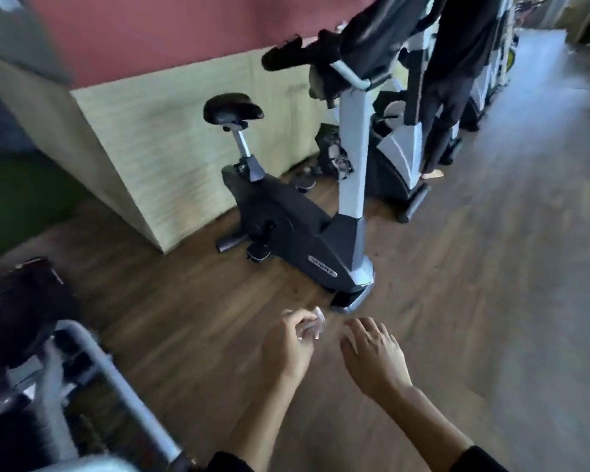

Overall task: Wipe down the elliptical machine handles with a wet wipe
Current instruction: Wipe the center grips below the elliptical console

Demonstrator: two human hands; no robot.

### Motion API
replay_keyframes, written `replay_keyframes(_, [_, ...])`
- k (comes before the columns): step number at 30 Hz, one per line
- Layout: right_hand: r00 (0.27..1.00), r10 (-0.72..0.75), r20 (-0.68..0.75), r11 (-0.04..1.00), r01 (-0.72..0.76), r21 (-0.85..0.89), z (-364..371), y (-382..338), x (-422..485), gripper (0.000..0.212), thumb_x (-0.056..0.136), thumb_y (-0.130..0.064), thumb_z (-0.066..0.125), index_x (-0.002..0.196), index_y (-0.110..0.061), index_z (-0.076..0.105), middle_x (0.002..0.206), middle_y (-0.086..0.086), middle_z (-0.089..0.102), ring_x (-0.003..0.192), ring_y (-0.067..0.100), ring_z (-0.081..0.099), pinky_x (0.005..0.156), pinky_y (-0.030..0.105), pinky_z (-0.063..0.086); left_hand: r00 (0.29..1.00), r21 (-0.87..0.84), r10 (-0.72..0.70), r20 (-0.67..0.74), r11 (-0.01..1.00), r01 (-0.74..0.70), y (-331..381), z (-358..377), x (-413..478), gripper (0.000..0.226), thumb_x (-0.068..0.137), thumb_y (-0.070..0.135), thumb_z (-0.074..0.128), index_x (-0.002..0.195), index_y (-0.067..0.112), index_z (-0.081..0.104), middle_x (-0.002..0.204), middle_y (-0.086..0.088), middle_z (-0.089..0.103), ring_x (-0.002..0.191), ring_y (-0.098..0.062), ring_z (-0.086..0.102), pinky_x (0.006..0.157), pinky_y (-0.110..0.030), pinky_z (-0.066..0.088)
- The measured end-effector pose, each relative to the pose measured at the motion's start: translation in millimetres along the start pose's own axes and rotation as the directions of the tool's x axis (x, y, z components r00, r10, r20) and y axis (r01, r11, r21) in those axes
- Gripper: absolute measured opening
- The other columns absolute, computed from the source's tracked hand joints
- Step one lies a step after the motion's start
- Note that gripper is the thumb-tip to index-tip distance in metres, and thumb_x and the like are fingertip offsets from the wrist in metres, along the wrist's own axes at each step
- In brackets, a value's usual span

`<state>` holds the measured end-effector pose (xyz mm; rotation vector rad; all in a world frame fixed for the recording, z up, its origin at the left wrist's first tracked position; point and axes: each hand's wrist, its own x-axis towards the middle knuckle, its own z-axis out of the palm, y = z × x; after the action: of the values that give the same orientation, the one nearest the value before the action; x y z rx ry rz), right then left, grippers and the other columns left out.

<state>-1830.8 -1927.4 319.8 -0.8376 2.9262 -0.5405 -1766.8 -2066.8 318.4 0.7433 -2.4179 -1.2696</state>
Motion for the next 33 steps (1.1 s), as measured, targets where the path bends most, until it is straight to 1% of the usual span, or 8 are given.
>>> replay_keyframes(3, [0.991, -0.124, 0.055, 0.992, 0.122, 0.032, 13.4, -18.9, 61.4, 0.032, 0.089, -0.035, 0.04, 0.105, -0.019, 0.062, 0.109, 0.001, 0.062, 0.102, 0.028, 0.06, 0.084, 0.038, 0.046, 0.995, 0.048, -0.085, -0.059, 0.995, 0.087, -8.9, -21.9, 42.5, 0.026, 0.091, 0.007, 0.057, 0.112, 0.018, 0.068, 0.111, 0.0, 0.061, 0.102, -0.016, 0.057, 0.079, -0.005, 0.038])
replay_keyframes(6, [0.966, -0.232, 0.115, 0.972, 0.226, 0.064, 31.9, -41.8, 125.1, 0.048, 0.083, -0.042, 0.025, 0.102, -0.018, 0.062, 0.107, 0.001, 0.063, 0.098, 0.028, 0.059, 0.082, 0.037, 0.046, 0.96, 0.017, -0.161, -0.23, 0.985, 0.17, -33.4, -39.5, 94.0, 0.022, 0.083, 0.019, 0.062, 0.087, 0.04, 0.066, 0.082, 0.011, 0.068, 0.08, -0.012, 0.066, 0.077, -0.034, 0.055])
replay_keyframes(9, [0.935, -0.32, 0.155, 0.947, 0.311, 0.085, 51.0, -71.0, 192.8, 0.034, 0.093, -0.036, 0.035, 0.111, -0.021, 0.058, 0.118, -0.003, 0.058, 0.109, 0.023, 0.054, 0.089, 0.033, 0.04, 0.912, 0.061, -0.222, -0.344, 0.964, 0.258, -54.4, -60.8, 146.1, 0.008, 0.083, 0.028, 0.068, 0.083, 0.036, 0.067, 0.07, 0.017, 0.068, 0.07, -0.002, 0.065, 0.06, -0.015, 0.046])
replay_keyframes(13, [0.865, -0.449, 0.223, 0.894, 0.436, 0.107, 70.8, -129.5, 271.7, 0.053, 0.088, -0.046, 0.017, 0.119, -0.022, 0.054, 0.122, -0.003, 0.054, 0.114, 0.021, 0.052, 0.094, 0.031, 0.04, 0.87, 0.049, -0.223, -0.439, 0.961, 0.271, -69.4, -104.5, 209.3, 0.013, 0.085, 0.021, 0.07, 0.076, 0.031, 0.069, 0.061, 0.019, 0.063, 0.065, 0.008, 0.061, 0.055, -0.006, 0.036])
replay_keyframes(16, [0.817, -0.519, 0.251, 0.855, 0.495, 0.157, 87.7, -184.2, 330.9, 0.068, 0.079, -0.051, 0.006, 0.116, -0.021, 0.055, 0.121, -0.002, 0.056, 0.112, 0.021, 0.053, 0.093, 0.032, 0.042, 0.82, 0.066, -0.247, -0.517, 0.943, 0.326, -86.1, -146.1, 257.2, 0.007, 0.084, 0.021, 0.07, 0.091, 0.023, 0.074, 0.079, 0.007, 0.073, 0.072, 0.001, 0.064, 0.058, -0.009, 0.037])
replay_keyframes(19, [0.768, -0.571, 0.291, 0.82, 0.543, 0.178, 105.7, -222.0, 372.4, 0.038, 0.097, -0.04, 0.034, 0.123, -0.021, 0.054, 0.124, -0.002, 0.055, 0.116, 0.021, 0.051, 0.097, 0.032, 0.041, 0.767, 0.08, -0.302, -0.566, 0.906, 0.416, -106.5, -174.4, 288.9, 0.013, 0.087, 0.03, 0.065, 0.099, 0.027, 0.072, 0.091, 0.008, 0.073, 0.085, -0.013, 0.067, 0.071, -0.024, 0.046])
replay_keyframes(24, [0.652, -0.69, 0.316, 0.723, 0.646, 0.245, 137.3, -295.4, 448.9, 0.032, 0.098, -0.034, 0.041, 0.127, -0.024, 0.052, 0.128, -0.002, 0.054, 0.12, 0.021, 0.05, 0.099, 0.034, 0.04, 0.59, -0.017, -0.4, -0.702, 0.837, 0.547, -156.3, -214.7, 344.1, 0.011, 0.084, 0.034, 0.064, 0.074, 0.029, 0.067, 0.081, 0.014, 0.069, 0.074, -0.008, 0.067, 0.066, -0.027, 0.052])
replay_keyframes(33, [0.262, -0.895, 0.36, 0.382, 0.868, 0.318, 191.7, -417.1, 542.2, 0.042, 0.097, -0.041, 0.033, 0.127, -0.022, 0.056, 0.125, 0.0, 0.059, 0.115, 0.022, 0.056, 0.092, 0.034, 0.046, 0.215, -0.26, -0.475, -0.853, 0.745, 0.615, -197.0, -270.6, 407.8, 0.004, 0.081, 0.02, 0.072, 0.08, 0.024, 0.074, 0.087, 0.008, 0.069, 0.077, -0.01, 0.066, 0.066, -0.029, 0.053])
